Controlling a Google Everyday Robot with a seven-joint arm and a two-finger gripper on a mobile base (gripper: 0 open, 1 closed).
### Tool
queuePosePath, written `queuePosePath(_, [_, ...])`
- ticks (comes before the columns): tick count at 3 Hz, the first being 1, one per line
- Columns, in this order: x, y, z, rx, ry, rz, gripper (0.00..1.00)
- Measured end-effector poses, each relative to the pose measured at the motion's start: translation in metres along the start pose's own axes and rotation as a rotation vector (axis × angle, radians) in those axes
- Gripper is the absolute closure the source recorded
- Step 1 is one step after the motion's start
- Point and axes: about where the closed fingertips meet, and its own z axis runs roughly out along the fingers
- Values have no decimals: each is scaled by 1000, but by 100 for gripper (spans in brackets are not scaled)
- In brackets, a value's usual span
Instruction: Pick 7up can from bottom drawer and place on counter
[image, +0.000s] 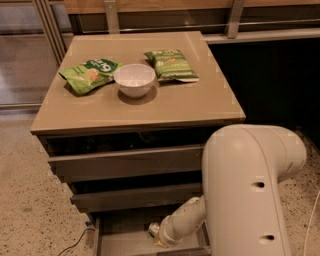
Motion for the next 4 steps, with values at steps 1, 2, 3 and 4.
queuePosePath(1, [-4, -8, 17, 19, -3, 6, 100])
queuePosePath(2, [-2, -12, 35, 35, 6, 31, 100])
queuePosePath(3, [5, -11, 58, 43, 27, 74, 100])
queuePosePath(4, [18, -11, 70, 39, 16, 124, 100])
